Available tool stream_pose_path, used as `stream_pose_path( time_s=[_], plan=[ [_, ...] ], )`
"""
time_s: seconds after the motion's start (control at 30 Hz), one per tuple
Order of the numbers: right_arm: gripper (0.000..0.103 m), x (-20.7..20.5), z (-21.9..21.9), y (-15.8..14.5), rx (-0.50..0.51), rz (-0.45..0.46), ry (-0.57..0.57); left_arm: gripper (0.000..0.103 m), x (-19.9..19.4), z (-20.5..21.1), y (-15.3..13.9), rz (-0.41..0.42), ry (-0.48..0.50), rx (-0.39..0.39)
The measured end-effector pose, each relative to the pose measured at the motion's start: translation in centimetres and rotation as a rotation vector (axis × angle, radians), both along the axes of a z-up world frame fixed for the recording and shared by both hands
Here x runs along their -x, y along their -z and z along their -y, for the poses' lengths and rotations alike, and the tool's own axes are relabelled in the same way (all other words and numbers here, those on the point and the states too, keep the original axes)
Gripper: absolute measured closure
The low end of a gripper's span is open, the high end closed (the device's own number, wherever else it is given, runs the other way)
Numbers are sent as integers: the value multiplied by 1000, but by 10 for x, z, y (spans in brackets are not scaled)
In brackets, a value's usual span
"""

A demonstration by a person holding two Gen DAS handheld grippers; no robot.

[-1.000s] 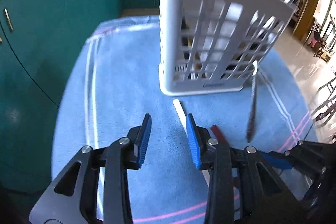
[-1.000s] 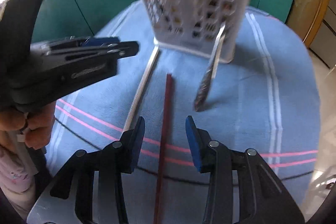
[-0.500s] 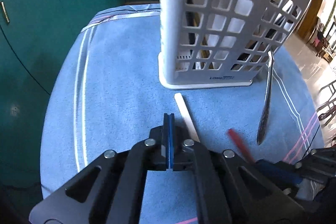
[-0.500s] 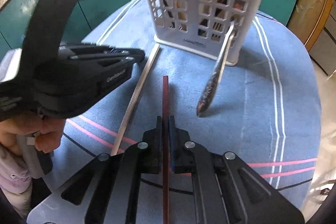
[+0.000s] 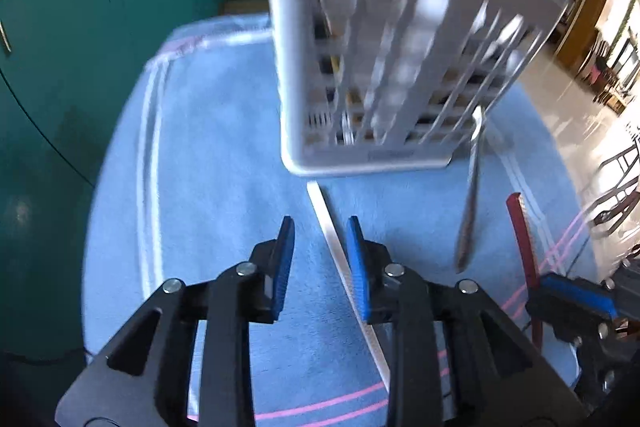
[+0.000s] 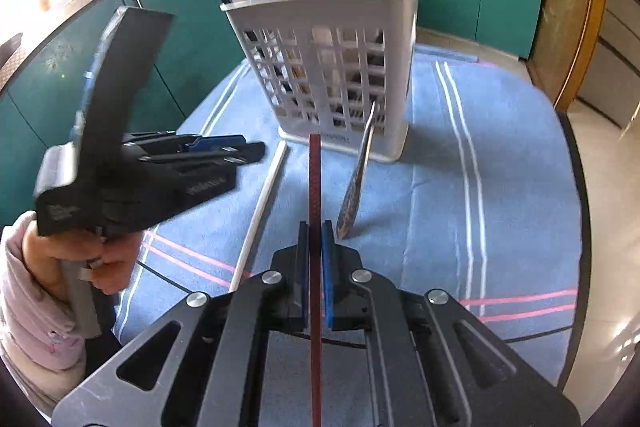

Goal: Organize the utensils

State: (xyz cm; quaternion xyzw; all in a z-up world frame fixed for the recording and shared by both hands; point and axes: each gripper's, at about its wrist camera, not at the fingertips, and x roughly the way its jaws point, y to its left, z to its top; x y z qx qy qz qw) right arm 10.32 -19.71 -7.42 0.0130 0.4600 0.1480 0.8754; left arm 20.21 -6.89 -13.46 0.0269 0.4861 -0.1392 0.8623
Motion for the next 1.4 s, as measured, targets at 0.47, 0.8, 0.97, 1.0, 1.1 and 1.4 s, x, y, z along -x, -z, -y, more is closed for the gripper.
stream_pose_path(
  time_s=[0.47,0.8,0.97,1.0,1.1,1.4],
  plan=[
    [97,-2,28,-1,-74,1,43,97,25,-15,-39,108,-56,45],
    [97,31,46,-119,-190,313,51,97,92,-54,-198,511,-93,283],
    [97,22,44,-185,-206,474,61,97,97,-60,-251,632,-132,354],
    [97,20,44,-194,-206,495,64,97,95,-61,-262,646,-135,366],
    [97,5,44,-223,-209,534,74,97,91,-63,-284,683,-167,372],
    [97,-48,35,-245,-194,539,114,97,28,-53,-303,676,-273,342]
  ],
)
